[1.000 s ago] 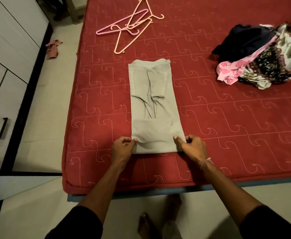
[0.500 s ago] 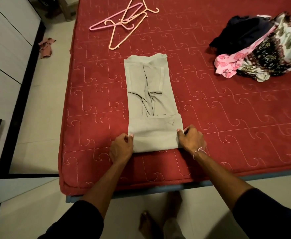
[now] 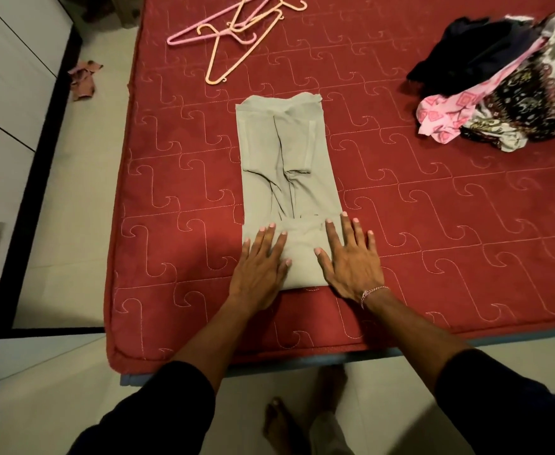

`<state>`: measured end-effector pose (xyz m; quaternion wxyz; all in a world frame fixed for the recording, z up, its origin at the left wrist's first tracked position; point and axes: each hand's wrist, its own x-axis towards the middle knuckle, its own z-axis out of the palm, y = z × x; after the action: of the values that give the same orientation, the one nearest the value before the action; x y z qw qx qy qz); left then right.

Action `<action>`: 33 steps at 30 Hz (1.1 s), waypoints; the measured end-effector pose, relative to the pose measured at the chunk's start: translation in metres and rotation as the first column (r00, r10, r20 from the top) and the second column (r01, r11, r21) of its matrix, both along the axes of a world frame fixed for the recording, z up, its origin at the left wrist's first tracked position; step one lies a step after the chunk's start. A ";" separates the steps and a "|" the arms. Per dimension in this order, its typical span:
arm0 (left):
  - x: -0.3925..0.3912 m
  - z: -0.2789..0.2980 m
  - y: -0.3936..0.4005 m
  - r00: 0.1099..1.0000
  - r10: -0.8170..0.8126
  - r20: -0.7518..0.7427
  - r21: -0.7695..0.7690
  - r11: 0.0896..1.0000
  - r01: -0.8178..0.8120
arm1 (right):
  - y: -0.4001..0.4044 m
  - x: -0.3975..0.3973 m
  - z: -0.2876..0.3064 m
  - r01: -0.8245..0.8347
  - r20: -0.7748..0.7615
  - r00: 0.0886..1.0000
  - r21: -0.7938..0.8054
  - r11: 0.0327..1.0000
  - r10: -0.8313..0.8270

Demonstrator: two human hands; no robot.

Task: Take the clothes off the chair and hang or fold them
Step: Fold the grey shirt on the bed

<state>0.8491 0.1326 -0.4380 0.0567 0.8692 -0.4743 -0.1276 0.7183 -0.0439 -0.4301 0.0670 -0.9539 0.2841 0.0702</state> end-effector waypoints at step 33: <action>0.036 0.102 0.025 0.869 0.195 -0.455 -0.435 0.803 -0.408 | -0.042 -0.027 0.104 -0.156 0.341 0.940 0.412 0.898 0.007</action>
<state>0.8853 0.1572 -0.3362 0.4010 0.8435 -0.3225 -0.1541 0.6917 -0.0860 -0.3265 0.3207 -0.9243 0.2053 -0.0266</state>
